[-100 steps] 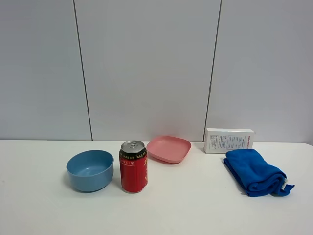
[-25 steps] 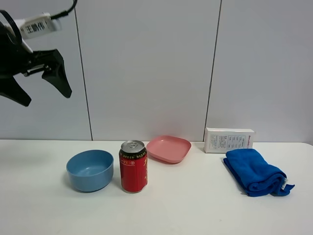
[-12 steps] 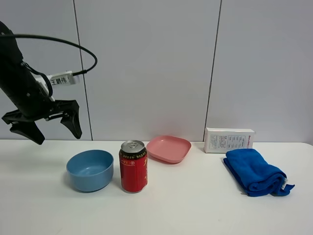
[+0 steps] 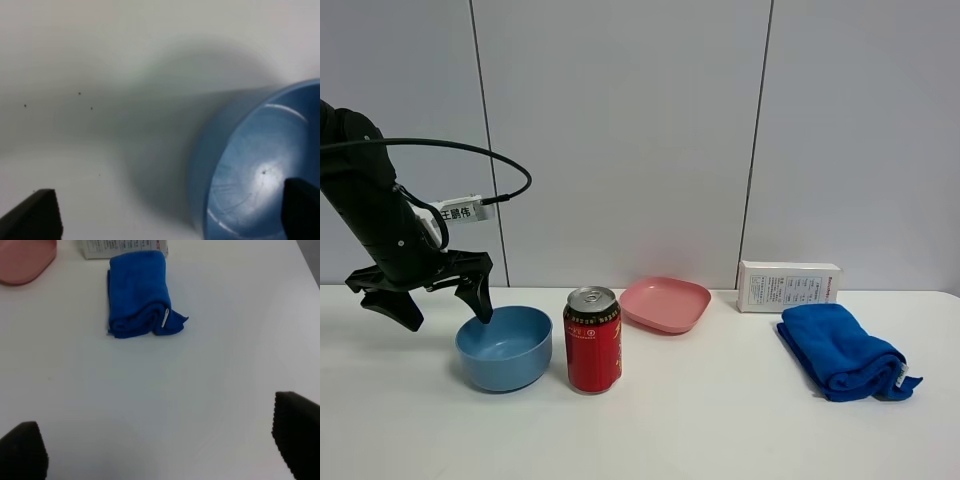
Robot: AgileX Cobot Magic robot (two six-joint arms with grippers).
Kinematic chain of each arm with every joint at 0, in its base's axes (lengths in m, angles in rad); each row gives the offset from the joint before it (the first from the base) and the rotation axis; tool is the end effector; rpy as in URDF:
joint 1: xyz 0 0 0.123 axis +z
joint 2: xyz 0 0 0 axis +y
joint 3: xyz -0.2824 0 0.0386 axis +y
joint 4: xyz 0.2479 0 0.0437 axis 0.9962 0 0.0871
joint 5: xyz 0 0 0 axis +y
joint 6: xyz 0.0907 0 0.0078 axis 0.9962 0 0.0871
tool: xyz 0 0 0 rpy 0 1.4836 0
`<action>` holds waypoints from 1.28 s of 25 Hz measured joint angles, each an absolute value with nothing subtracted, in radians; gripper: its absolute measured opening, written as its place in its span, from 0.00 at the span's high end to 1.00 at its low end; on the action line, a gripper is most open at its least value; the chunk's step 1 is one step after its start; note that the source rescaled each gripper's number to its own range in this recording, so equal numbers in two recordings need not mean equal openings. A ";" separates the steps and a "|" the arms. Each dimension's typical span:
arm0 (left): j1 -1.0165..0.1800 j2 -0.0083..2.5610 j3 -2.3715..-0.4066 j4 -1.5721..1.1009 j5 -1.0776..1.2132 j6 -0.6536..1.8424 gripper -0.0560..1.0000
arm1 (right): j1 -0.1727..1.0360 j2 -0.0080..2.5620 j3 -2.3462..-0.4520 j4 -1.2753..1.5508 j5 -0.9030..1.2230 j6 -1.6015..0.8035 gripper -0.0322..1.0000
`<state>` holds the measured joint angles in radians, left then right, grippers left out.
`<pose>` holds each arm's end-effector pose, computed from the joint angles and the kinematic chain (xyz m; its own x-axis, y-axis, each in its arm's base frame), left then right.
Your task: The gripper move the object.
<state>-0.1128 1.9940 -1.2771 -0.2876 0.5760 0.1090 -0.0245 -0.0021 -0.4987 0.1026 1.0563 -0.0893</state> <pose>0.3962 -0.0591 0.1513 -0.9355 -0.0270 -0.3522 0.0440 0.9804 -0.1921 -0.0049 0.0082 0.2775 -0.4467 -0.0276 -0.8942 -0.0726 0.9973 0.0055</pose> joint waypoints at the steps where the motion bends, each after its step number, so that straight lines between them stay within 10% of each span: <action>1: -0.113 1.994 -1.277 -0.288 0.572 0.109 0.12 | -0.024 -0.002 -0.499 0.103 1.056 -0.089 0.00; 23: -0.133 2.090 -1.277 -0.261 0.590 0.121 0.14 | -0.024 -0.002 -0.499 0.103 1.056 -0.089 0.00; 32: -0.137 2.091 -1.277 -0.267 0.587 0.125 0.45 | -0.024 -0.002 -0.499 0.103 1.056 -0.089 0.00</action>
<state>-0.1368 2.0912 -1.2771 -0.2675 0.5875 0.1245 -0.0245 -0.0021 -0.4987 0.1026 1.0563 -0.0893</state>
